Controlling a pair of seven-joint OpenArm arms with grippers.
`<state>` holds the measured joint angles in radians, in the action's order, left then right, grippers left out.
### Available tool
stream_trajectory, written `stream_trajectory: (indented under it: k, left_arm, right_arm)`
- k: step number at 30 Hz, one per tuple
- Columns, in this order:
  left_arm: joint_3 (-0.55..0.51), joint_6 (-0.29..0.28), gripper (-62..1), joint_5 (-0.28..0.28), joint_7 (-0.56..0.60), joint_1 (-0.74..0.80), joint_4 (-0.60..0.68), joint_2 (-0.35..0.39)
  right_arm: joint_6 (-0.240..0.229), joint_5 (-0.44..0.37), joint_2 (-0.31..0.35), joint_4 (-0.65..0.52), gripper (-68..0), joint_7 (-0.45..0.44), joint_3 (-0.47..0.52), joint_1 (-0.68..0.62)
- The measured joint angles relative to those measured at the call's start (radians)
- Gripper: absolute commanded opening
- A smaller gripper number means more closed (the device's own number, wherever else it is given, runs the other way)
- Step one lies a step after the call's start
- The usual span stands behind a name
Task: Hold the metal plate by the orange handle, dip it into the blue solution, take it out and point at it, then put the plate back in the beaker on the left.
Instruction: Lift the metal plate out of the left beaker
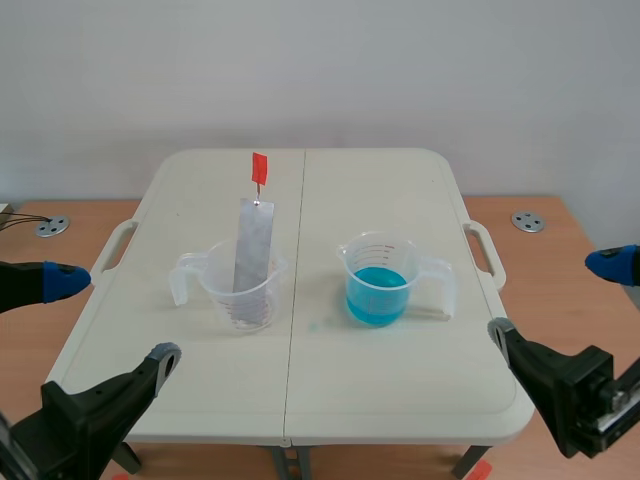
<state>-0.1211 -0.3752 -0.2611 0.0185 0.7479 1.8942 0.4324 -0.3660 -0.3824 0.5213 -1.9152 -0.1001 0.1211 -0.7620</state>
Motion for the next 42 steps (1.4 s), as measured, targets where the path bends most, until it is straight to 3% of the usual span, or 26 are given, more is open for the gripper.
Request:
stream_trajectory:
  k: [1, 2, 14, 23, 24, 25, 28, 29, 36, 42]
  left_arm:
    - [0.000, 0.000, 1.4, 0.000, -0.003, 0.000, 0.000, 0.000]
    - [0.000, 0.000, 1.4, 0.000, -0.004, 0.000, 0.000, 0.000]
    - [0.003, -0.003, 1.4, 0.003, -0.073, -0.038, 0.000, 0.000]
    - [0.003, -0.003, 1.4, 0.003, -0.079, -0.050, 0.000, 0.000]
    - [0.003, -0.003, -1.7, 0.003, -0.079, -0.050, 0.000, 0.000]
    - [0.003, -0.003, -13.6, 0.003, -0.079, -0.050, 0.000, 0.000]
    - [0.003, -0.003, -62.0, 0.004, -0.080, -0.050, 0.000, 0.000]
    - [0.003, -0.003, -58.5, 0.006, -0.082, -0.050, 0.000, 0.000]
    - [0.002, 0.000, -59.7, 0.006, -0.095, -0.030, 0.000, 0.000]
    - [-0.058, 0.000, -59.7, 0.006, -0.063, 0.151, 0.000, 0.000]
  right_arm:
    - [0.000, 0.033, 0.000, -0.001, -1.2, 0.071, 0.000, 0.003]
    - [0.000, 0.039, 0.000, -0.001, -1.2, 0.079, 0.000, 0.002]
    - [-0.004, 0.092, 0.000, -0.001, -1.2, 0.072, 0.000, 0.009]
    - [-0.003, 0.091, 0.000, -0.001, -1.2, 0.072, -0.014, 0.145]
    - [-0.003, 0.091, 0.000, 0.000, -1.2, 0.072, -0.027, 0.166]
    - [-0.004, 0.091, 0.000, 0.003, -1.2, 0.073, -0.043, 0.188]
    - [-0.004, 0.091, 0.000, 0.026, -1.2, 0.076, -0.097, 0.252]
    - [-0.005, 0.091, -0.001, 0.037, -1.2, 0.076, -0.115, 0.274]
    - [-0.005, 0.090, -0.050, 0.092, -1.2, 0.109, -0.194, 0.449]
    - [-0.004, 0.091, -0.122, 0.143, -1.2, 0.135, -0.285, 0.556]
